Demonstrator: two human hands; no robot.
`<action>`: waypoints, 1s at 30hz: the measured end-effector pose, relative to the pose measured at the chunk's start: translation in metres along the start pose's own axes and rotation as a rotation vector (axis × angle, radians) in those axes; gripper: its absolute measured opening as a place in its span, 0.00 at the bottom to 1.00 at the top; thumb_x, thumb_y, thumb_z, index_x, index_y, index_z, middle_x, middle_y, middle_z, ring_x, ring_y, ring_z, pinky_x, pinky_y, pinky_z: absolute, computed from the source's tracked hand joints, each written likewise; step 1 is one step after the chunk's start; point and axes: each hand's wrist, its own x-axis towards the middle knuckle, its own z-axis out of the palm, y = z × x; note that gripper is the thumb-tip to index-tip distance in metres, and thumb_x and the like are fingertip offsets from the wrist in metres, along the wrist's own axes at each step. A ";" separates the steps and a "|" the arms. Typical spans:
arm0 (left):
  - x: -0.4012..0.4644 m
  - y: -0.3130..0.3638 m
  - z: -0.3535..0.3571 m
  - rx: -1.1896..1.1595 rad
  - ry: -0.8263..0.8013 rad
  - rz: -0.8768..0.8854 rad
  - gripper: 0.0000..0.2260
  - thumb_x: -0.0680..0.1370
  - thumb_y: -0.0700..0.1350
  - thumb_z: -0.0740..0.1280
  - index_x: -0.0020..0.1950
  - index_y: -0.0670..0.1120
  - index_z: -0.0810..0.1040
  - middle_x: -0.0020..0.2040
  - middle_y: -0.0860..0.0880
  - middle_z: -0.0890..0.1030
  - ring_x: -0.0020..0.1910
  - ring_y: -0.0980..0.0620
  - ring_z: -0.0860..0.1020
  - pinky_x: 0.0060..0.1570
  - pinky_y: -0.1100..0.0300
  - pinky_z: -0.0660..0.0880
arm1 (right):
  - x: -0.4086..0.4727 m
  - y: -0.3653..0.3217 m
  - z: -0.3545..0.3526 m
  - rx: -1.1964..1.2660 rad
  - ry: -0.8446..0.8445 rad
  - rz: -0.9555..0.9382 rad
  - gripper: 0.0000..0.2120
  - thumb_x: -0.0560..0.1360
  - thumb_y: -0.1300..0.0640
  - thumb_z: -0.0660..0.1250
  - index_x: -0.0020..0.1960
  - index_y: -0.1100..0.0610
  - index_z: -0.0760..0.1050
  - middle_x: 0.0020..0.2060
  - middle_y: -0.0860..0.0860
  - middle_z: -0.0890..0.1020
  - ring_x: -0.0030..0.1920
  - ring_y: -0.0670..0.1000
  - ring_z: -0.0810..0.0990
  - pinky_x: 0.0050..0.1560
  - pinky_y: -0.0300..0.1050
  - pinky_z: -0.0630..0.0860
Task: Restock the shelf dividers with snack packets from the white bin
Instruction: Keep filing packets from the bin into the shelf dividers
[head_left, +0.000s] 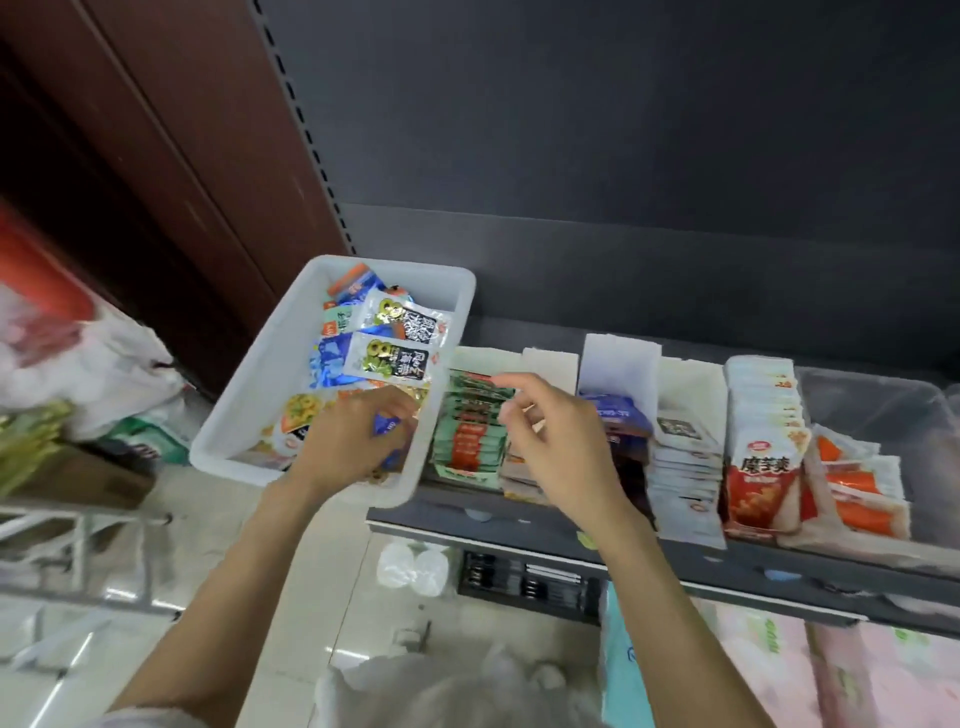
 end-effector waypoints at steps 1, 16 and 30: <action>0.001 -0.021 -0.003 0.026 -0.018 -0.048 0.05 0.74 0.47 0.69 0.50 0.52 0.80 0.46 0.57 0.82 0.45 0.59 0.78 0.41 0.68 0.71 | 0.006 -0.007 0.017 -0.027 -0.054 -0.031 0.12 0.78 0.56 0.62 0.61 0.50 0.75 0.46 0.48 0.83 0.43 0.47 0.80 0.44 0.48 0.79; 0.057 -0.201 -0.010 0.245 -0.435 0.287 0.26 0.72 0.56 0.70 0.69 0.55 0.69 0.68 0.53 0.70 0.67 0.50 0.65 0.66 0.57 0.62 | 0.088 -0.020 0.232 -0.752 -0.499 0.279 0.32 0.68 0.48 0.75 0.64 0.57 0.65 0.58 0.54 0.75 0.60 0.55 0.74 0.62 0.52 0.67; 0.083 -0.155 -0.067 -0.651 -0.451 0.182 0.10 0.71 0.51 0.73 0.51 0.55 0.78 0.51 0.55 0.82 0.51 0.56 0.80 0.50 0.51 0.78 | 0.078 -0.097 0.142 0.231 0.343 0.488 0.12 0.72 0.57 0.72 0.52 0.51 0.73 0.39 0.50 0.83 0.38 0.41 0.81 0.34 0.40 0.77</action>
